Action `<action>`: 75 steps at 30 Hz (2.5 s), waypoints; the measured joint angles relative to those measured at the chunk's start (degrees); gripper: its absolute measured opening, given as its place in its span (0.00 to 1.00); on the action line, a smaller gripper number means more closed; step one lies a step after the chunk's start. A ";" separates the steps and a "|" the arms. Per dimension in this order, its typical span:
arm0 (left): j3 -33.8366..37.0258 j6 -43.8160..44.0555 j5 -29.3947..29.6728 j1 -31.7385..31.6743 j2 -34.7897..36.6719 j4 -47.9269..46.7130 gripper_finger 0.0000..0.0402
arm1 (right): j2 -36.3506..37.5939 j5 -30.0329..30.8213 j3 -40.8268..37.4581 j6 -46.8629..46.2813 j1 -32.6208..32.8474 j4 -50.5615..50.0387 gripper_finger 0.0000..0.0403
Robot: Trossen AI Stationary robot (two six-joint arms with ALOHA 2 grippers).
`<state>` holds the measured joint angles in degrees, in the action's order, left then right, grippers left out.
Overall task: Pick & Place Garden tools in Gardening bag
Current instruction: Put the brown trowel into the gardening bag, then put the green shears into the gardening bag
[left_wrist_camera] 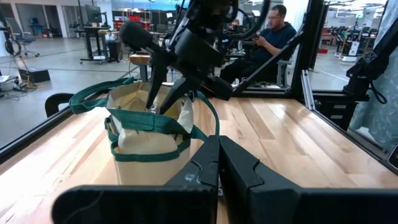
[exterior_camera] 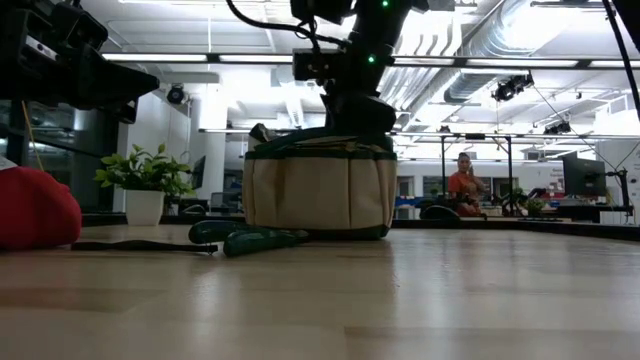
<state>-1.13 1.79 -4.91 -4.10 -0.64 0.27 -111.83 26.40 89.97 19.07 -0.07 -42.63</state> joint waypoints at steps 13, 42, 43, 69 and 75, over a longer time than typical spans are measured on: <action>0.00 0.01 0.00 -0.02 0.00 0.00 0.00 | -1.85 -7.64 0.07 -2.99 -2.49 0.26 0.15; 0.00 0.01 -0.02 -0.02 0.00 0.00 0.00 | -1.97 -16.08 -0.02 -7.39 -5.93 0.02 0.22; 0.00 -0.01 0.00 -0.02 0.00 0.00 0.00 | -1.95 -16.07 -0.02 -7.37 -5.87 0.02 0.22; 0.00 -0.01 0.00 -0.02 0.00 0.00 0.00 | 5.02 -4.05 -0.02 -0.41 3.42 1.05 0.48; 0.00 -0.01 -0.01 -0.02 0.00 0.00 0.00 | 5.03 -4.01 -0.02 6.24 7.98 1.31 0.48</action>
<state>-1.13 1.79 -4.92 -4.12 -0.64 0.27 -106.80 22.39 89.95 25.31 7.91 -41.32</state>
